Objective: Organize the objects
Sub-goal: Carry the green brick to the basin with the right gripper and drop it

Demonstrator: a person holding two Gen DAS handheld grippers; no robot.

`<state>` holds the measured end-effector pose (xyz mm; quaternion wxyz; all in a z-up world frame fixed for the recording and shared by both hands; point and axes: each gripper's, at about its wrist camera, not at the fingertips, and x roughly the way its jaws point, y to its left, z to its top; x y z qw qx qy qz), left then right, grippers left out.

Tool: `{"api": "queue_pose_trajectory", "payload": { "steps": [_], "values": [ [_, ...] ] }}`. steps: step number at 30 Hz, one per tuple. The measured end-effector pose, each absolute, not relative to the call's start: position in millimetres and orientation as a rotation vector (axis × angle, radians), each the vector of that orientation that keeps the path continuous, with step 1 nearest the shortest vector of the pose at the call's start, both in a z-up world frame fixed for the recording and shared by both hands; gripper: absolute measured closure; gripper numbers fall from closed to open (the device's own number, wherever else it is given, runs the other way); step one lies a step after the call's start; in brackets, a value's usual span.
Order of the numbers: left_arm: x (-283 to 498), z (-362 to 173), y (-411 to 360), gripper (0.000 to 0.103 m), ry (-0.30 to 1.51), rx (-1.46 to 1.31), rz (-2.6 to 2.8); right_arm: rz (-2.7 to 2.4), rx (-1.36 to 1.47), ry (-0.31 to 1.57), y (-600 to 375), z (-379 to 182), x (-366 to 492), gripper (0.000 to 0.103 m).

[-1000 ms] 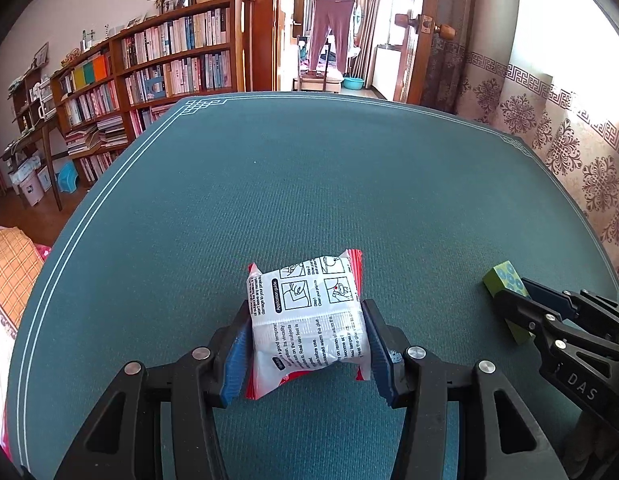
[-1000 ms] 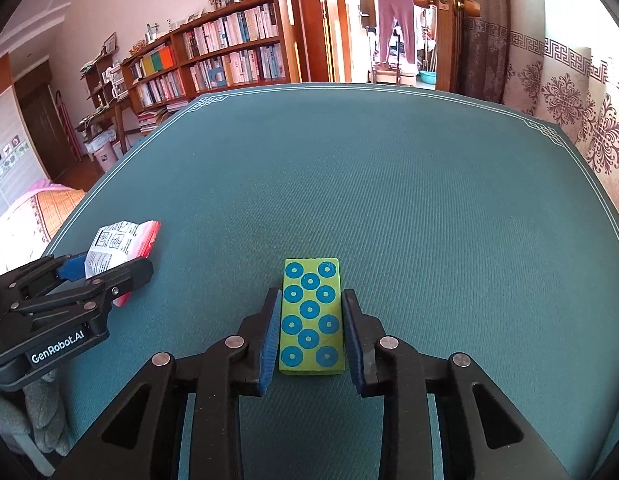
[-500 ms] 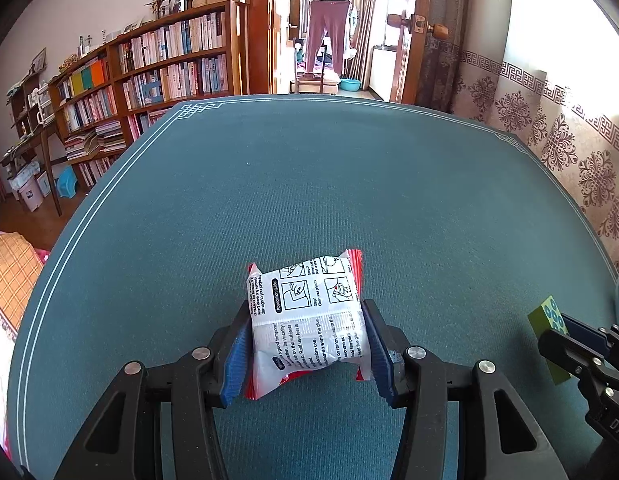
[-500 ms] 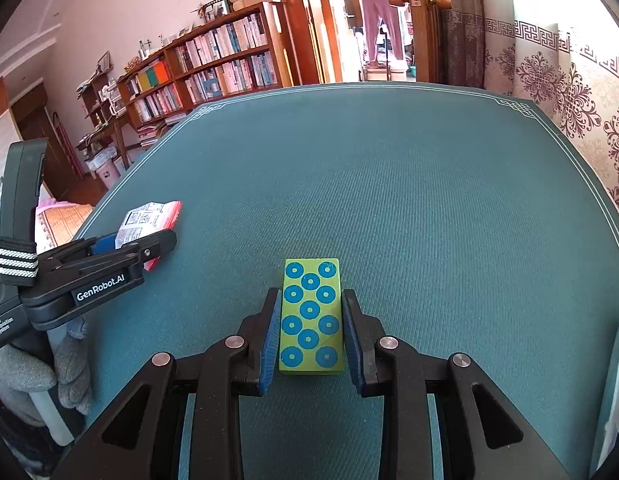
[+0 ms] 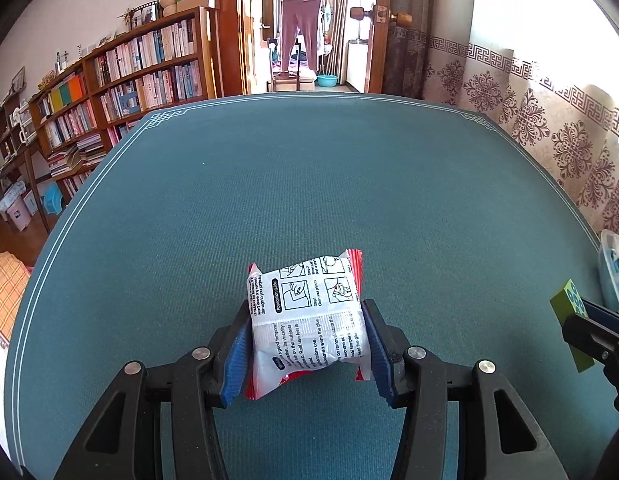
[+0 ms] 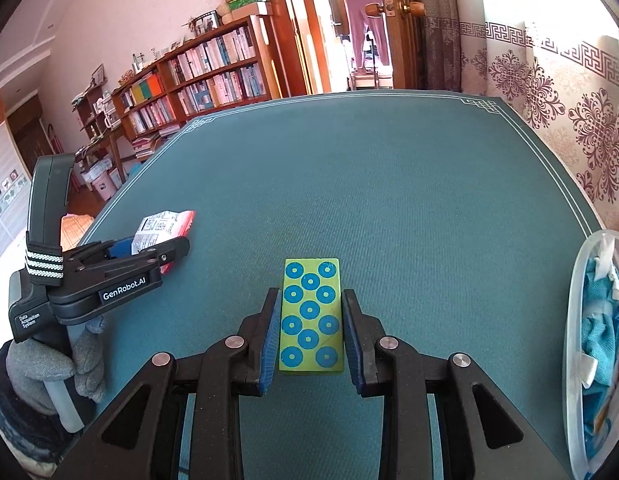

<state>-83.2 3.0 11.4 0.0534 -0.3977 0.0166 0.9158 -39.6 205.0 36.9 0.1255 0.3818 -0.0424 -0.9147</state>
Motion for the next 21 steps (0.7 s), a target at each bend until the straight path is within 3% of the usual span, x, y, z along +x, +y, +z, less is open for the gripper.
{"api": "queue_pose_trajectory", "payload": {
  "steps": [21],
  "values": [
    [-56.7, 21.4, 63.2, 0.049, 0.083, -1.186, 2.636, -2.825, 1.02, -0.159, 277.2, 71.7, 9.5, 0.073]
  ]
}}
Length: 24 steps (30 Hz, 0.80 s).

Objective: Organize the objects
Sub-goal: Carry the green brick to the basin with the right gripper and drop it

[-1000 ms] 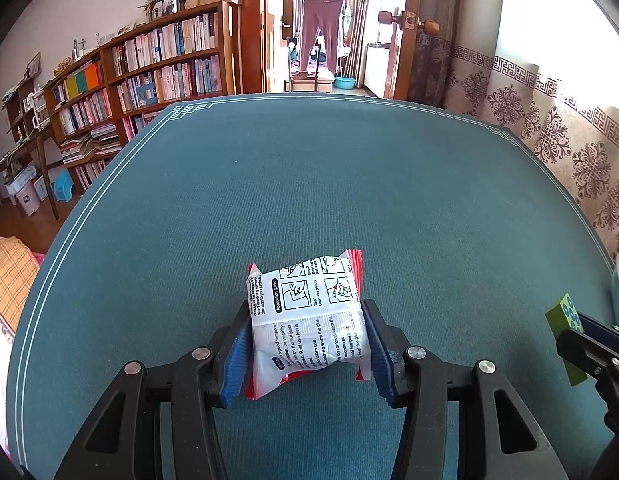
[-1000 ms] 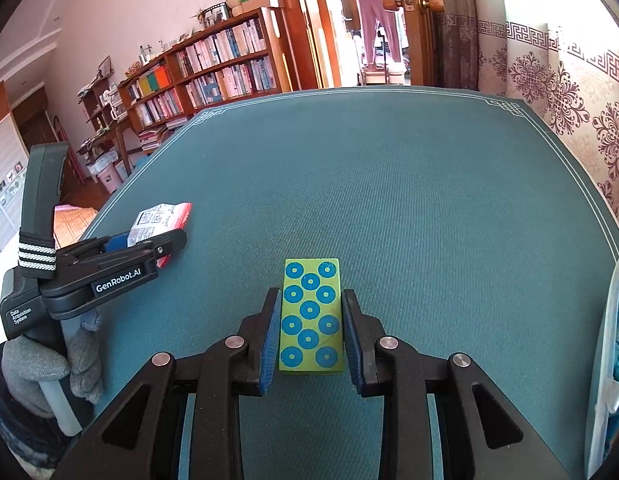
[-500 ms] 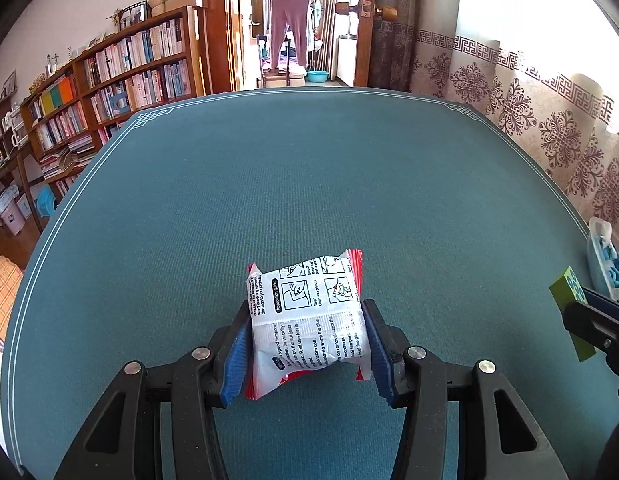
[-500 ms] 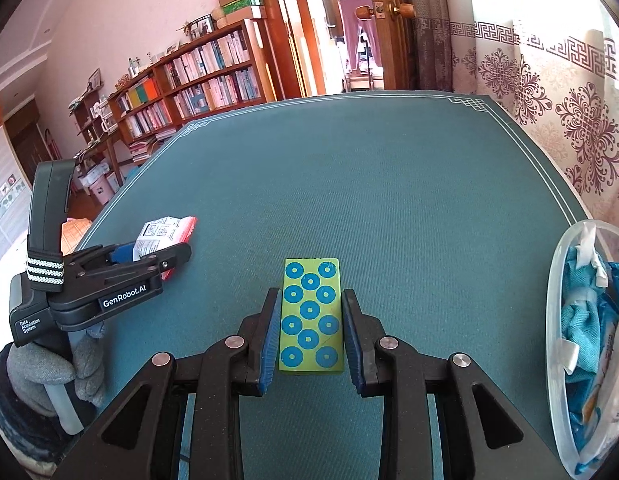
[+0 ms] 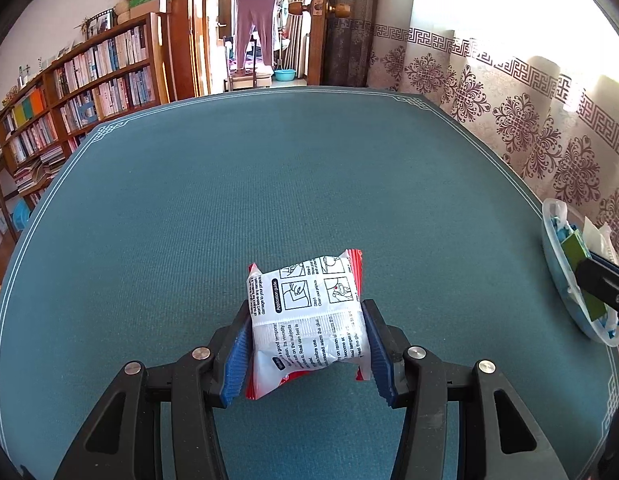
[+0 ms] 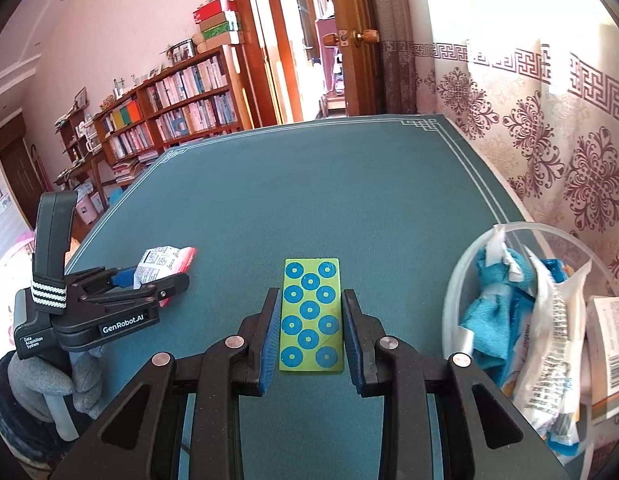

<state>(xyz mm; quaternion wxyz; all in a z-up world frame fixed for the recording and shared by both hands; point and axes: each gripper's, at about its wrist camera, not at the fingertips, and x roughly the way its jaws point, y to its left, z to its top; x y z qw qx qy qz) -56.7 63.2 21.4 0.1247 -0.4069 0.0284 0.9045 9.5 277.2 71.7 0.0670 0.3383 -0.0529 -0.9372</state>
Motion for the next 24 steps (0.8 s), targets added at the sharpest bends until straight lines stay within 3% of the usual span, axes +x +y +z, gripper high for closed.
{"api": "queue_pose_trajectory", "payload": {
  "steps": [11, 24],
  "values": [
    [-44.5, 30.6, 108.7, 0.049, 0.122, -1.141, 2.561, -3.06, 0.92, -0.242, 357.6, 99.9, 45.4, 0.073],
    [-31.6, 43.4, 157.3, 0.049, 0.184, -1.09, 2.5, -3.193, 1.001, -0.347, 427.8, 78.3, 55.7, 0.072]
  ]
}}
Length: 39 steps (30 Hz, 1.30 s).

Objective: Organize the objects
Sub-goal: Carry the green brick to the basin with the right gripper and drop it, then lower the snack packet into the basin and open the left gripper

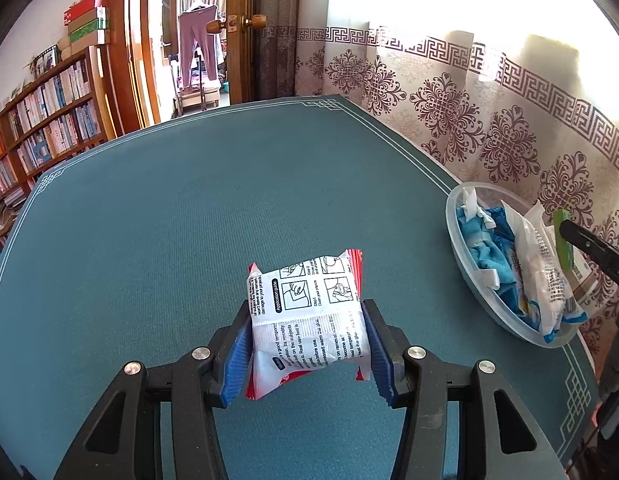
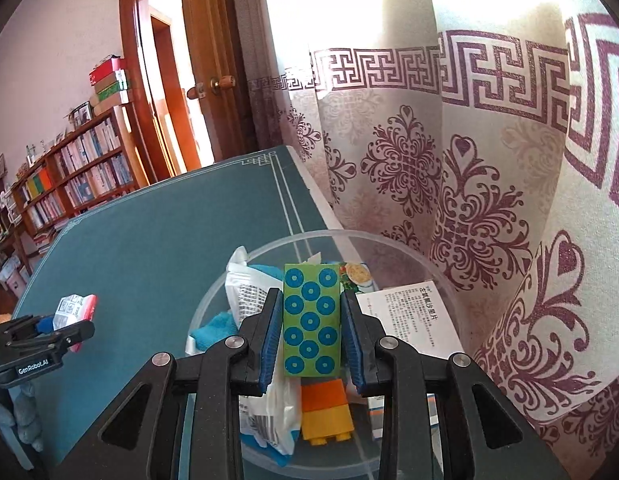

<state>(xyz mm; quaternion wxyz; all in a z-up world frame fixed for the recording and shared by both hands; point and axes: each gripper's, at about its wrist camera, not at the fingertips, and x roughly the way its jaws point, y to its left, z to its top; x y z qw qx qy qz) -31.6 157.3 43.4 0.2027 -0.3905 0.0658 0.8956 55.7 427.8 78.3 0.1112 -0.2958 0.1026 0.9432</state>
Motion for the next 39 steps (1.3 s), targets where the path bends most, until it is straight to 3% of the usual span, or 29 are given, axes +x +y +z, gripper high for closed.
{"api": "queue_pose_trajectory", "payload": {
  "steps": [22, 39],
  "values": [
    [-17.6, 65.2, 236.7, 0.049, 0.227, -1.01, 2.343, 2.781, -0.824, 0.217, 423.7, 73.5, 103.0, 0.072],
    [-20.8, 89.5, 321.4, 0.049, 0.218, -0.975, 2.166, 2.833, -0.851, 0.275, 428.0, 70.2, 107.4, 0.072]
  ]
}}
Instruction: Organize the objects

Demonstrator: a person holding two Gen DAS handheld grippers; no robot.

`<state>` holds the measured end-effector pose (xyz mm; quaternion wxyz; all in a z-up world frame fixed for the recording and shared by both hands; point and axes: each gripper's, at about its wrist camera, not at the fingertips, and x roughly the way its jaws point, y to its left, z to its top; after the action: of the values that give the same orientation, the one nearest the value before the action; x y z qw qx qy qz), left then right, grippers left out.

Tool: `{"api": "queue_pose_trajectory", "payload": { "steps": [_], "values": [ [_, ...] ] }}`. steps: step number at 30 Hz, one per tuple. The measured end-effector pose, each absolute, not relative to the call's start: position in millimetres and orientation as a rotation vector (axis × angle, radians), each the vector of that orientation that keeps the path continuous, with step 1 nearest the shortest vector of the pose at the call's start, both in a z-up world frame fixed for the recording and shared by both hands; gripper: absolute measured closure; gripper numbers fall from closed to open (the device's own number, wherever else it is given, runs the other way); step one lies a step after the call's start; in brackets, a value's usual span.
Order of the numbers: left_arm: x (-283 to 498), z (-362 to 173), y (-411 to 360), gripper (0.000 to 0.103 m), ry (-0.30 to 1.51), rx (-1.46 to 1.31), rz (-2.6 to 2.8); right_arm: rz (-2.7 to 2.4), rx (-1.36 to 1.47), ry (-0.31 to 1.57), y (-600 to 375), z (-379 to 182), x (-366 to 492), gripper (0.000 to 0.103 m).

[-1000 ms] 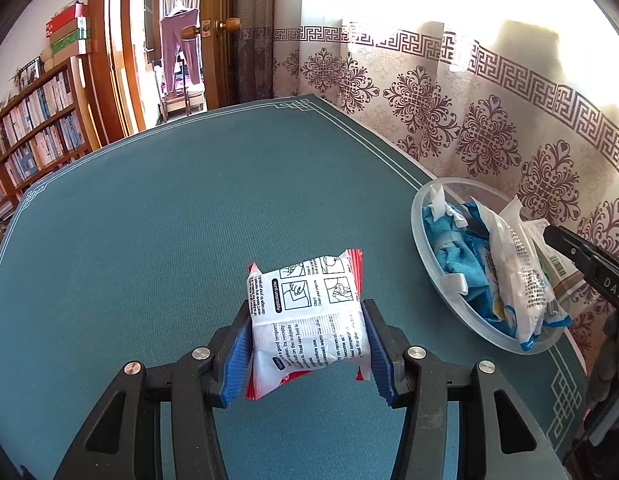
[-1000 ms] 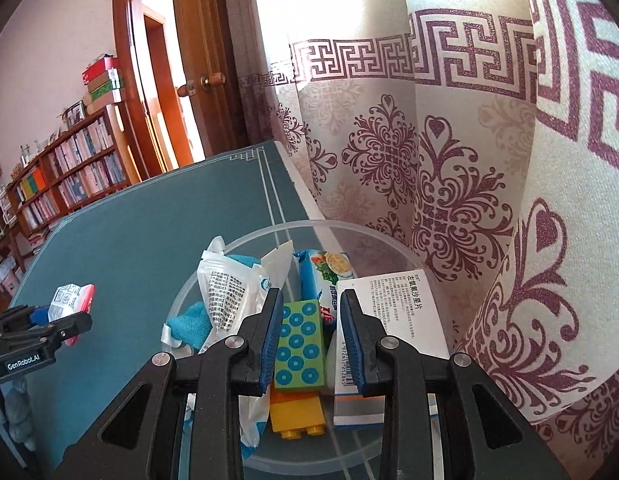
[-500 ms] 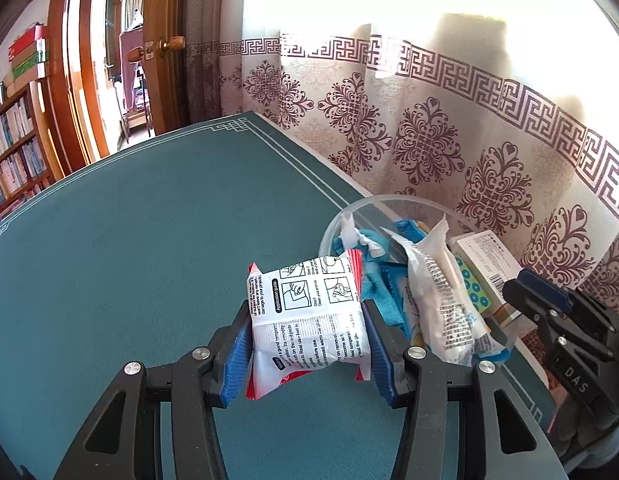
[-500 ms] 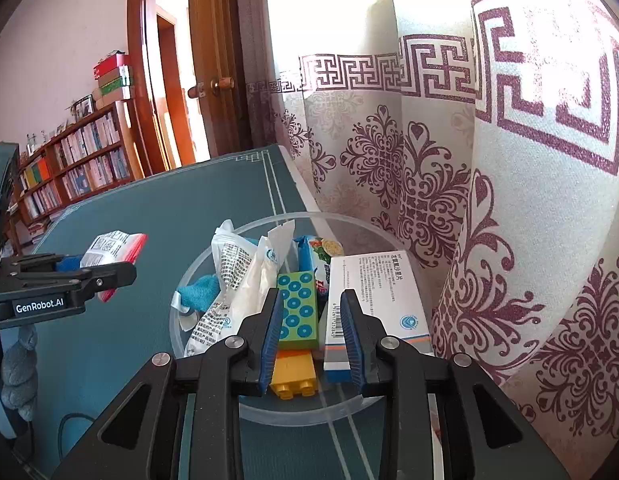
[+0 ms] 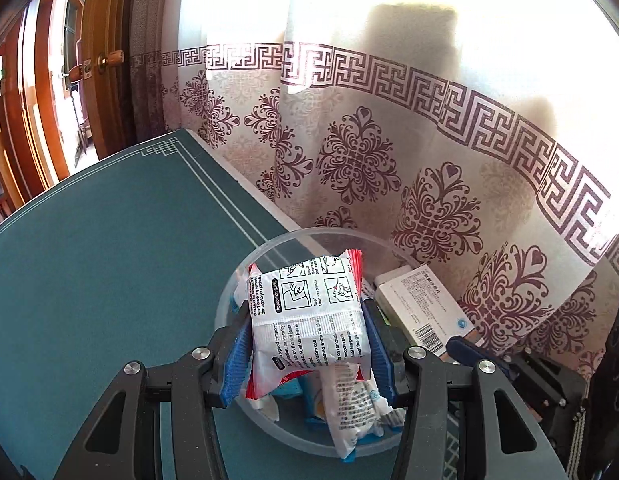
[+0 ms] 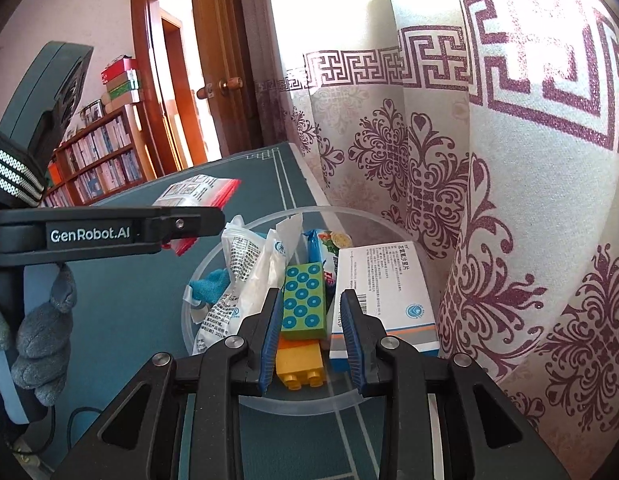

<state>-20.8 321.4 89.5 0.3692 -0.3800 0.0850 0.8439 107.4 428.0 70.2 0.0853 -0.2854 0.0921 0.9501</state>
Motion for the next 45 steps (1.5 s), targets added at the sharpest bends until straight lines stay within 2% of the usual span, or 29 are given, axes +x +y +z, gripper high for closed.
{"api": "queue_pose_trajectory", "payload": {
  "steps": [9, 11, 13, 14, 24, 30, 32, 34, 36, 45],
  "values": [
    [-20.6, 84.9, 356.4, 0.046, 0.171, -1.034, 2.038, 2.846, -0.885, 0.28, 424.8, 63.2, 111.6, 0.072],
    [-22.0, 81.5, 358.5, 0.043, 0.156, -1.052, 2.026, 2.849, -0.895, 0.293, 425.3, 61.8, 113.0, 0.072],
    [-24.4, 77.9, 359.1, 0.029, 0.146, -1.066, 2.031, 2.848, -0.889, 0.289, 426.4, 61.5, 114.1, 0.072],
    [-25.5, 76.4, 358.4, 0.027, 0.141, -1.072, 2.035, 2.847, -0.888, 0.292, 426.8, 61.5, 114.2, 0.072],
    [-31.8, 76.7, 338.1, 0.02, 0.113, -1.071, 2.109, 2.846, -0.883, 0.28, 427.0, 62.0, 113.4, 0.072],
    [-20.4, 85.7, 322.6, 0.009, 0.203, -0.951, 2.256, 2.843, -0.886, 0.285, 425.9, 63.1, 113.3, 0.071],
    [-15.0, 87.6, 316.7, 0.004, 0.228, -0.92, 2.288, 2.843, -0.889, 0.29, 424.7, 63.4, 114.3, 0.066],
    [-9.9, 89.3, 309.2, 0.001, 0.232, -0.893, 2.315, 2.842, -0.891, 0.301, 423.7, 63.6, 116.5, 0.048],
    [-4.9, 91.3, 301.1, 0.001, 0.242, -0.873, 2.343, 2.837, -0.885, 0.31, 422.3, 63.8, 120.6, 0.038],
    [15.1, 96.9, 273.8, 0.0, 0.27, -0.826, 2.421, 2.81, -0.92, 0.284, 408.1, 60.9, 131.5, 0.018]
  ]
}}
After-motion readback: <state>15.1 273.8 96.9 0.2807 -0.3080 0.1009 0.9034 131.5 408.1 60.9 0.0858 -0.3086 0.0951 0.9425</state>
